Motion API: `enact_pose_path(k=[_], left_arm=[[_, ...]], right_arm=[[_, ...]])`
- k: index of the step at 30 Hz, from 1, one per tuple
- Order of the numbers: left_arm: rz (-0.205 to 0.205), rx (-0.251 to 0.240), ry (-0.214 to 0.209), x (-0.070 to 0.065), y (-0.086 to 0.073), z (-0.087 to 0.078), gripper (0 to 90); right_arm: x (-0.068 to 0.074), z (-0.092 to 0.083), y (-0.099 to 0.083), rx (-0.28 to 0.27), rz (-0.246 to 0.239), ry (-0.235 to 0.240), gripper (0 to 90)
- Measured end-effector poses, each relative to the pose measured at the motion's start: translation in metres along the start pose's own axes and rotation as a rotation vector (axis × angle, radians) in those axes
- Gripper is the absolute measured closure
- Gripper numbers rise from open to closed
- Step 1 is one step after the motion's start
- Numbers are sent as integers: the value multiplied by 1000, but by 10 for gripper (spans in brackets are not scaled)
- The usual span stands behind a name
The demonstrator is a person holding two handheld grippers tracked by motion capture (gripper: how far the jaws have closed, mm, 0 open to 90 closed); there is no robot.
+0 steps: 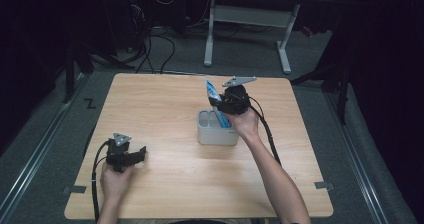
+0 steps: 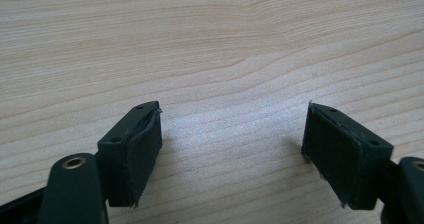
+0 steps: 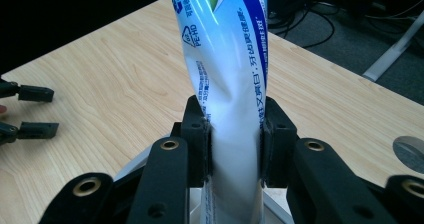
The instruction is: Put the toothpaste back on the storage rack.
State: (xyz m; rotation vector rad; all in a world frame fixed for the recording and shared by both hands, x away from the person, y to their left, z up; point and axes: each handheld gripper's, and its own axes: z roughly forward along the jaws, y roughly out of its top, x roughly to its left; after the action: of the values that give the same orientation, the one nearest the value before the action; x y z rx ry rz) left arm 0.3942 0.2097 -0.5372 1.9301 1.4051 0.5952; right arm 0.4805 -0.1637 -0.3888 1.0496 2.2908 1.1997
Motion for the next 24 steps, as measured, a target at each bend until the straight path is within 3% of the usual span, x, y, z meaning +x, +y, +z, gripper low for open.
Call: enact_pose_path(k=[12, 24], left_arm=[[-3, 0, -5, 1, 0, 0, 243], [-2, 0, -4, 1, 0, 0, 244]], right_arm=[[-1, -1, -10, 33, -6, -12, 699], [-1, -4, -15, 30, 0, -19, 698]])
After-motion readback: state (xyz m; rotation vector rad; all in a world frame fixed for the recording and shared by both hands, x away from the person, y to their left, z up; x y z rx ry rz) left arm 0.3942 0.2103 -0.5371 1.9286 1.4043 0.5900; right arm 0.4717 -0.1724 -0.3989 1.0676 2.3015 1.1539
